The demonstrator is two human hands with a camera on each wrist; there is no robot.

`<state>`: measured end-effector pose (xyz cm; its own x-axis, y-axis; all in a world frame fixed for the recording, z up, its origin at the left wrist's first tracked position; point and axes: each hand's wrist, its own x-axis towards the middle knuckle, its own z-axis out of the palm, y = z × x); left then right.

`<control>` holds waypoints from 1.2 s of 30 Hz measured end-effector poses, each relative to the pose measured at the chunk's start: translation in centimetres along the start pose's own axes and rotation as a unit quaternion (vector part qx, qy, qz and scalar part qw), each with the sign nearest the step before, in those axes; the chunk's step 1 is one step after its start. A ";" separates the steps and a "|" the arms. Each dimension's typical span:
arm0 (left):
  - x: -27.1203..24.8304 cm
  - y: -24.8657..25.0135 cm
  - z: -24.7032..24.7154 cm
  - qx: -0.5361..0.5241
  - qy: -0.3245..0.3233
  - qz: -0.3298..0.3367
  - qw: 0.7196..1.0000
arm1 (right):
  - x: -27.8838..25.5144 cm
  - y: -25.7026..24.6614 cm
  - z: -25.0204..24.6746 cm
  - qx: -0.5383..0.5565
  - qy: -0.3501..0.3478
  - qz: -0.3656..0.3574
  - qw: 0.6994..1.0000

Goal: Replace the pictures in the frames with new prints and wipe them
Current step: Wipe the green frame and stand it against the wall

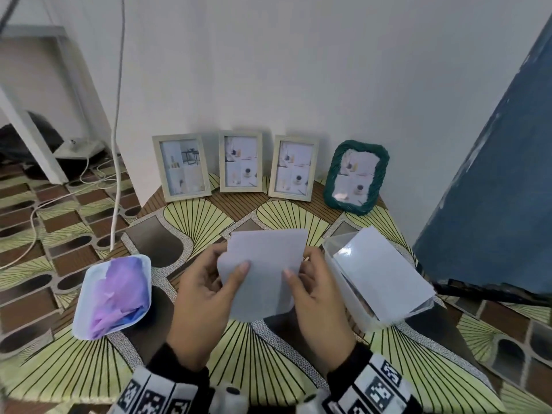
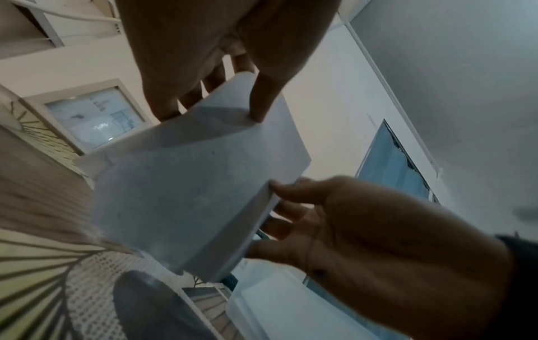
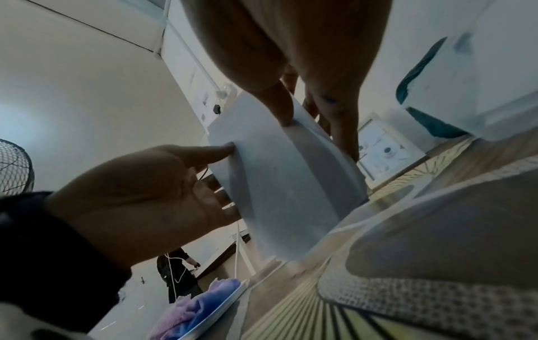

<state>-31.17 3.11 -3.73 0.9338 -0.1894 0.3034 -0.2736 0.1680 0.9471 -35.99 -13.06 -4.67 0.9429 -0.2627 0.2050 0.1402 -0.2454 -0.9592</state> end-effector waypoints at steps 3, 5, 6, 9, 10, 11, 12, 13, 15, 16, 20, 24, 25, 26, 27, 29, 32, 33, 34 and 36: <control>-0.1 -0.3 1.1 -0.007 0.029 0.019 0.999 | 0.5 -0.4 0.8 0.003 0.016 -0.014 1.000; -0.2 -0.9 1.5 -0.006 0.033 0.020 0.999 | 0.7 -0.4 1.3 0.002 0.021 -0.022 1.000; -0.4 -1.3 1.6 -0.007 0.031 0.017 0.999 | 0.7 -0.4 1.5 0.003 0.020 -0.024 1.000; -0.9 -2.2 1.4 -0.010 0.018 0.009 1.000 | 0.4 -0.2 1.8 0.022 0.027 -0.019 0.999; -1.1 -2.3 1.4 -0.018 0.012 0.002 1.000 | 0.4 0.0 1.8 0.040 0.032 -0.012 0.999; -1.2 -2.5 1.3 -0.026 0.008 -0.006 1.000 | 0.4 0.1 1.7 0.053 0.035 -0.004 0.998; -1.2 -2.5 1.2 -0.029 0.004 -0.011 1.000 | 0.5 0.3 1.6 0.059 0.037 0.002 0.998; -1.3 -2.5 1.1 -0.028 0.001 -0.014 0.999 | 0.5 0.5 1.5 0.058 0.035 0.005 0.998; -1.5 -2.6 1.0 -0.024 -0.006 -0.018 1.000 | 0.5 0.8 1.4 0.047 0.023 0.012 0.999; -1.6 -2.7 0.9 -0.022 -0.009 -0.022 0.999 | 0.5 1.0 1.4 0.037 0.016 0.015 0.999; -1.9 -2.8 0.6 -0.012 -0.036 -0.044 0.998 | 0.3 1.6 1.6 -0.030 -0.010 0.027 0.999; -1.8 -2.4 0.4 -0.009 -0.074 -0.056 0.996 | 0.0 1.7 1.5 -0.073 -0.012 0.028 0.997; -1.7 -2.3 0.3 -0.013 -0.084 -0.060 0.995 | -0.1 1.6 1.3 -0.080 -0.009 0.026 0.996; -1.6 -2.2 0.2 -0.018 -0.094 -0.064 0.993 | -0.1 1.3 1.2 -0.085 -0.006 0.023 0.996; -1.6 -1.9 0.2 -0.024 -0.103 -0.067 0.992 | -0.1 1.0 0.9 -0.091 -0.001 0.016 0.996; -1.3 -1.3 0.0 -0.033 -0.117 -0.068 0.990 | 0.0 0.0 0.2 -0.117 0.010 -0.008 0.993; -0.5 -0.1 0.3 -0.037 -0.128 -0.085 0.987 | 0.3 -1.8 -1.5 -0.169 0.025 -0.054 0.984; -0.2 0.4 0.5 -0.041 -0.134 -0.087 0.986 | 0.4 -2.4 -2.2 -0.180 0.028 -0.061 0.981; 0.1 0.8 0.9 -0.044 -0.148 -0.084 0.984 | 0.4 -2.9 -2.9 -0.184 0.030 -0.061 0.980; 0.6 1.7 2.0 -0.038 -0.186 -0.069 0.979 | 0.2 -3.4 -4.7 -0.168 0.036 -0.047 0.984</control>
<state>-31.52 1.35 -1.70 0.8088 -0.5518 0.2035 -0.1189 0.1855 0.9754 -37.66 -16.68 -0.46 0.9047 -0.2870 0.3148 0.1067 -0.5627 -0.8197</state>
